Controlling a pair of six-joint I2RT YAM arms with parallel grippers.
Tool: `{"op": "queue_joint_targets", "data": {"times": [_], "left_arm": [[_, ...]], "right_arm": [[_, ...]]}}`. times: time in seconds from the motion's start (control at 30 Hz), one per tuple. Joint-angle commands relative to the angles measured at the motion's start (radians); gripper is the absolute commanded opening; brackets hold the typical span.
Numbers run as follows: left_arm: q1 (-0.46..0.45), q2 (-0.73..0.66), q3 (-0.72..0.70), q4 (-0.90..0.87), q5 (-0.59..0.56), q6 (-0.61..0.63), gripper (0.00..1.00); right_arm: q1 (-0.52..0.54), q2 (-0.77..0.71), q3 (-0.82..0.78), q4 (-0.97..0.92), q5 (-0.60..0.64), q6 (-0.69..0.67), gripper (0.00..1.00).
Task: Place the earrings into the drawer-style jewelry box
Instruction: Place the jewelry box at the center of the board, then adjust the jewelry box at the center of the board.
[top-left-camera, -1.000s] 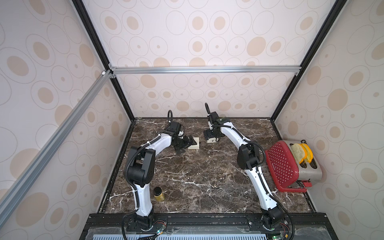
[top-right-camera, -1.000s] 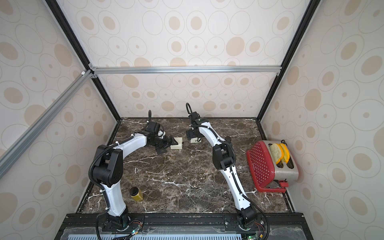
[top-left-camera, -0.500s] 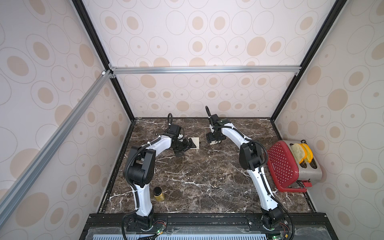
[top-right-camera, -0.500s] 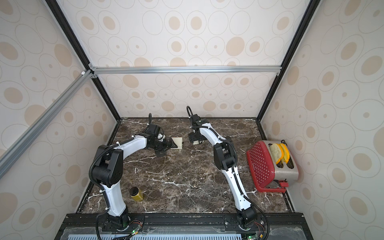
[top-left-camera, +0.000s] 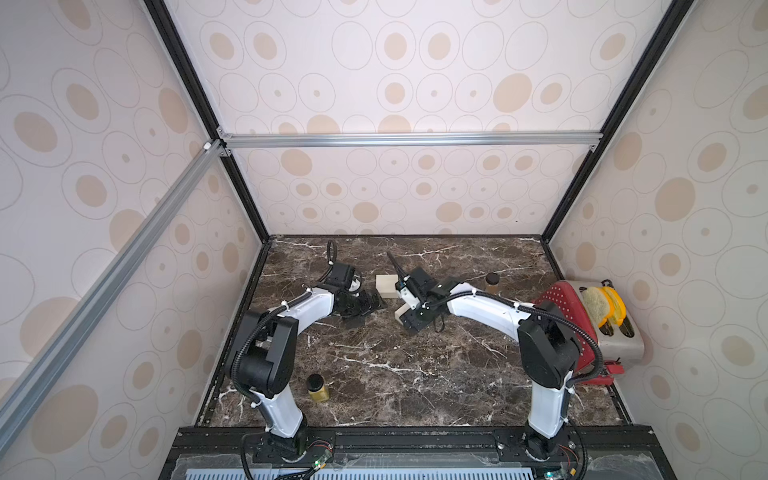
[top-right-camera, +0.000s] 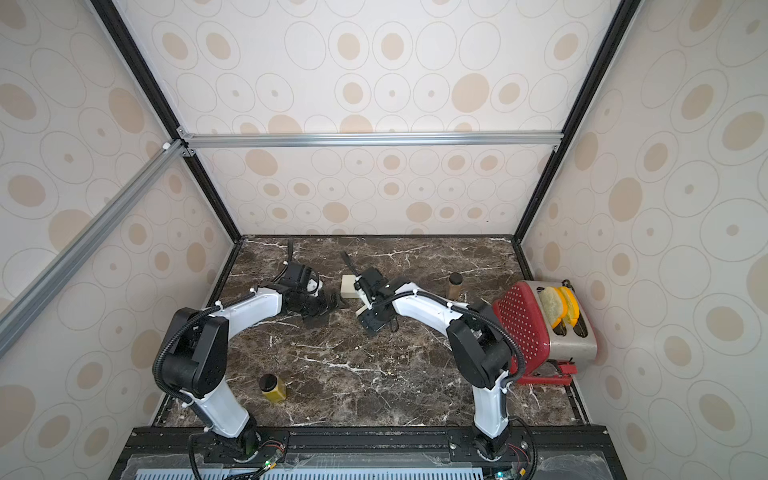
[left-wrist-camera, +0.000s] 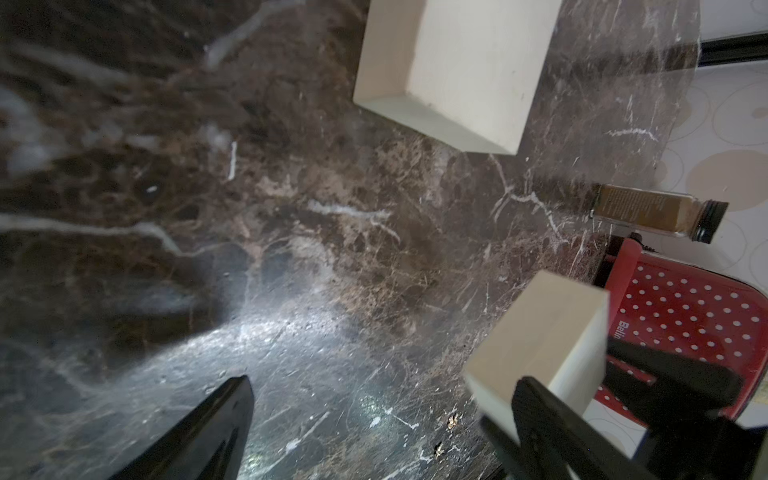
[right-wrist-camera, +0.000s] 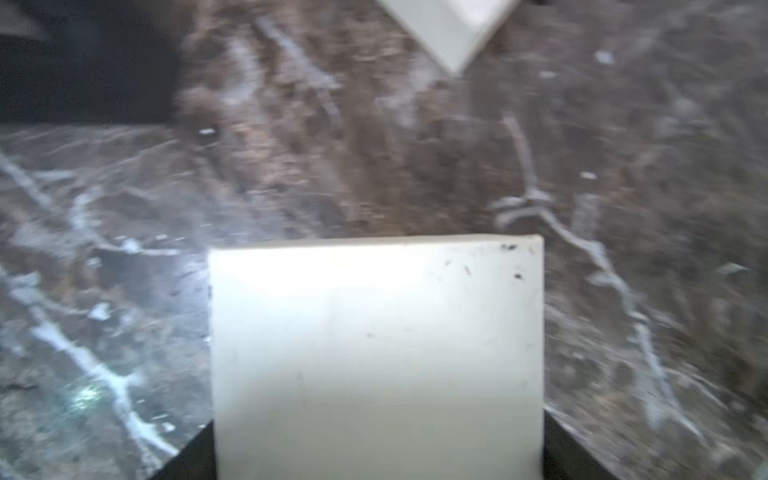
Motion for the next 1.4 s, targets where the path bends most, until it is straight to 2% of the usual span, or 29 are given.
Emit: {"op": "queue_joint_targets", "data": {"times": [0.0,0.13,0.23,0.33,0.43,0.5,0.6,0.73,0.93,1.03,1.1,1.2,1.37], "left_arm": [[0.003,-0.043,-0.035,0.036,-0.027,-0.021,0.99],[0.002,-0.05,-0.061,0.04,-0.038,-0.02,0.99],[0.003,-0.023,-0.049,0.04,-0.037,-0.01,0.99],[0.002,0.015,-0.023,0.042,-0.026,-0.008,0.99],[-0.003,0.042,-0.018,0.085,-0.004,-0.031,0.99],[-0.025,0.064,-0.006,0.106,0.016,-0.036,0.99],[-0.066,0.099,0.031,0.117,0.048,-0.025,0.99],[-0.129,0.146,0.066,0.158,0.092,-0.018,0.99],[-0.173,0.164,0.075,0.17,0.135,-0.008,0.96],[-0.186,0.16,0.077,0.16,0.146,-0.003,0.9],[-0.195,0.155,0.08,0.141,0.151,0.004,0.88],[-0.197,0.136,0.075,0.103,0.152,0.018,0.88],[-0.196,0.097,0.06,0.05,0.151,0.043,0.89]], "right_arm": [[0.036,0.008,-0.051,0.146,-0.083,-0.076,0.83],[0.058,0.048,-0.056,0.205,-0.122,-0.131,0.85],[0.058,0.08,-0.024,0.174,-0.114,-0.172,0.93],[0.058,0.047,0.01,0.121,-0.128,-0.193,1.0],[0.058,-0.018,0.013,0.065,-0.132,-0.158,0.99],[0.057,-0.089,-0.025,0.032,-0.118,-0.067,1.0],[0.043,-0.226,-0.191,0.094,-0.145,0.127,0.95],[0.0,-0.313,-0.349,0.179,-0.207,0.276,0.92],[-0.077,-0.289,-0.435,0.366,-0.364,0.361,0.82],[-0.115,-0.259,-0.448,0.469,-0.447,0.401,0.79],[-0.135,-0.234,-0.439,0.473,-0.449,0.419,0.77],[-0.183,-0.186,-0.447,0.493,-0.522,0.482,0.69],[-0.195,-0.201,-0.458,0.452,-0.548,0.475,0.67]]}}
